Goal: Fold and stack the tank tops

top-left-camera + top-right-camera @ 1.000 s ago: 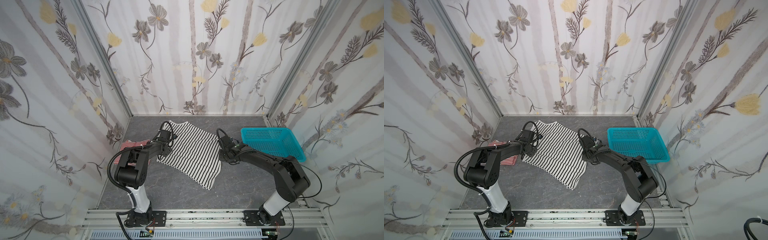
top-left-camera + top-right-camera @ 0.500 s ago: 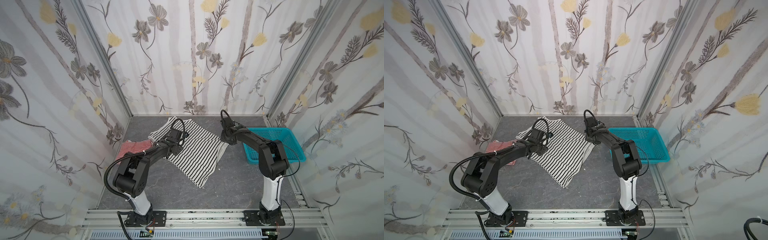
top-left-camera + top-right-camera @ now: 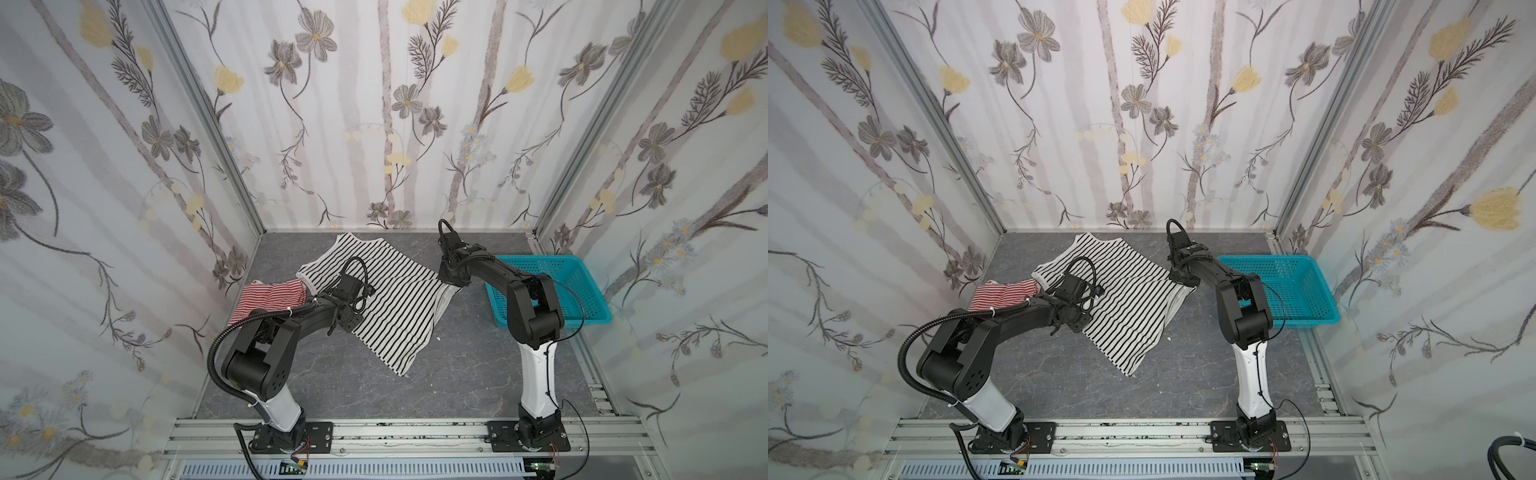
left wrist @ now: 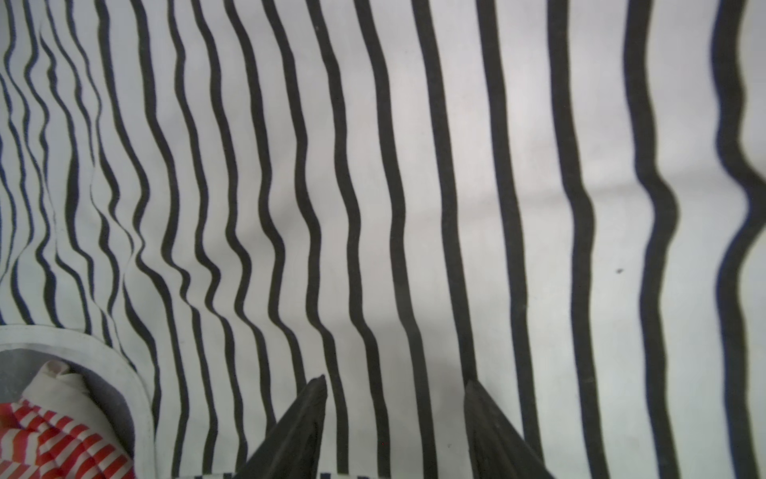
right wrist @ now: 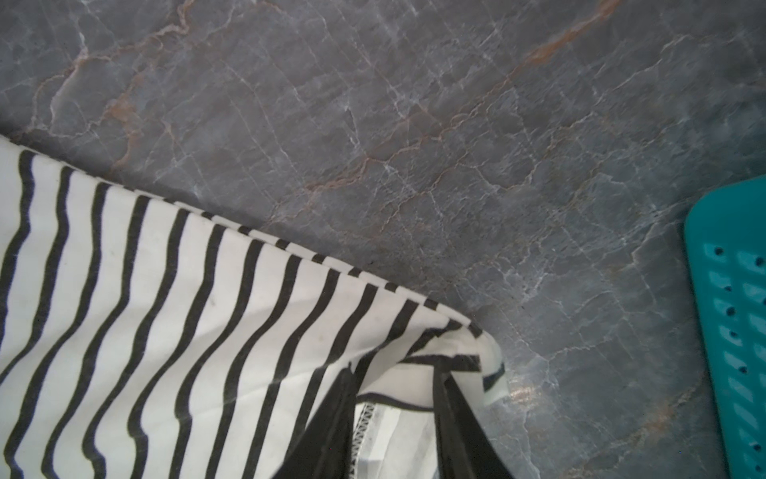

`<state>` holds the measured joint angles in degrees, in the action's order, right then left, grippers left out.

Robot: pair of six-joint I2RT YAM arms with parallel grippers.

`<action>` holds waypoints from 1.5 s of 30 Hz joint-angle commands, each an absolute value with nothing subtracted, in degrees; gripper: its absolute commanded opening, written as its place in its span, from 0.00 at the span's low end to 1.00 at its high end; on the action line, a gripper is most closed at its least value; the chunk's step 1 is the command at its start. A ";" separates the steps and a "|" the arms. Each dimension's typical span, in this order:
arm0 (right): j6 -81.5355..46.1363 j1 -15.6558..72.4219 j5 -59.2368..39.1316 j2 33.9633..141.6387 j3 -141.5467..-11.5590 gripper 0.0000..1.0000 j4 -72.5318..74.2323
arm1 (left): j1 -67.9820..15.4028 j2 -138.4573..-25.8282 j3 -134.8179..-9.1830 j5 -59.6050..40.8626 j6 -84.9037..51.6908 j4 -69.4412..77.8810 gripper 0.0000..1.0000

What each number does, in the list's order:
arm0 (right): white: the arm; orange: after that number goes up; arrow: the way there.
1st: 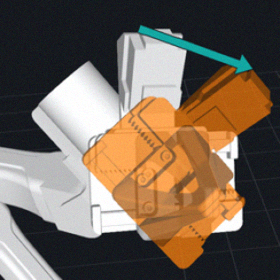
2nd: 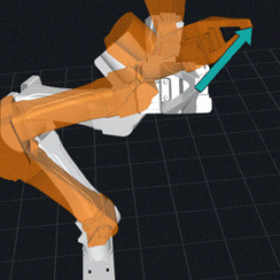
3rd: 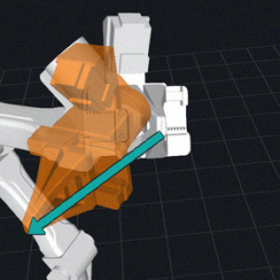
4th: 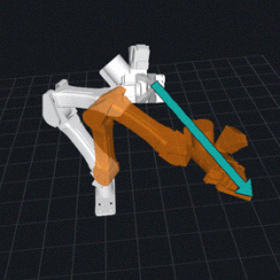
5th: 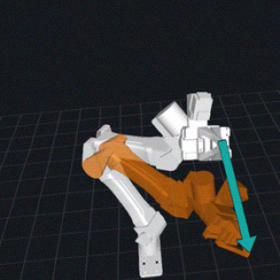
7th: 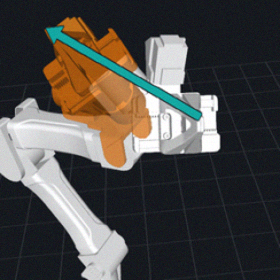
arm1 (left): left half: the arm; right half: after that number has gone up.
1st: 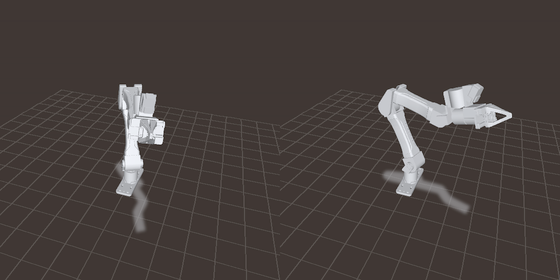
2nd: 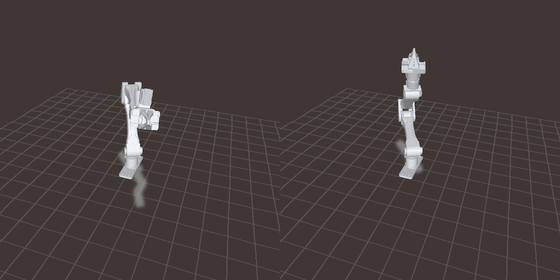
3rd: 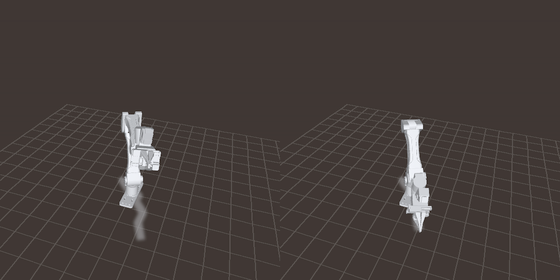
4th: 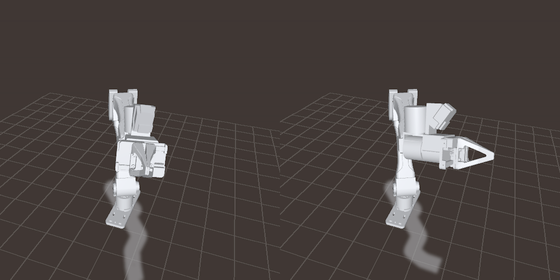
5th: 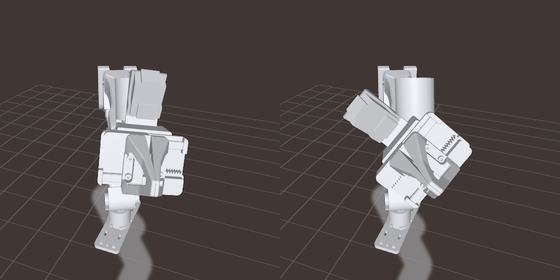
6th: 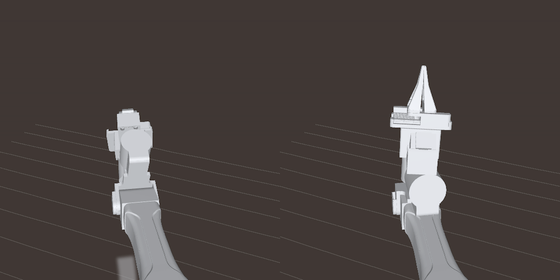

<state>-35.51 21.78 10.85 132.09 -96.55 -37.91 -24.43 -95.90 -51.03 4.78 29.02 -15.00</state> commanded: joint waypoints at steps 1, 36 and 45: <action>-36.58 21.80 10.53 132.47 -96.18 0.34 -37.06 | -24.35 -95.42 -50.21 3.48 27.77 -15.03 0.55; -49.83 20.75 -6.07 123.91 -77.71 0.35 -19.36 | -23.40 -97.75 -46.52 2.64 26.53 -14.04 0.55; -49.51 20.04 -2.44 126.69 -82.14 0.34 -24.28 | -23.39 -96.44 -45.31 1.91 26.28 -13.75 0.55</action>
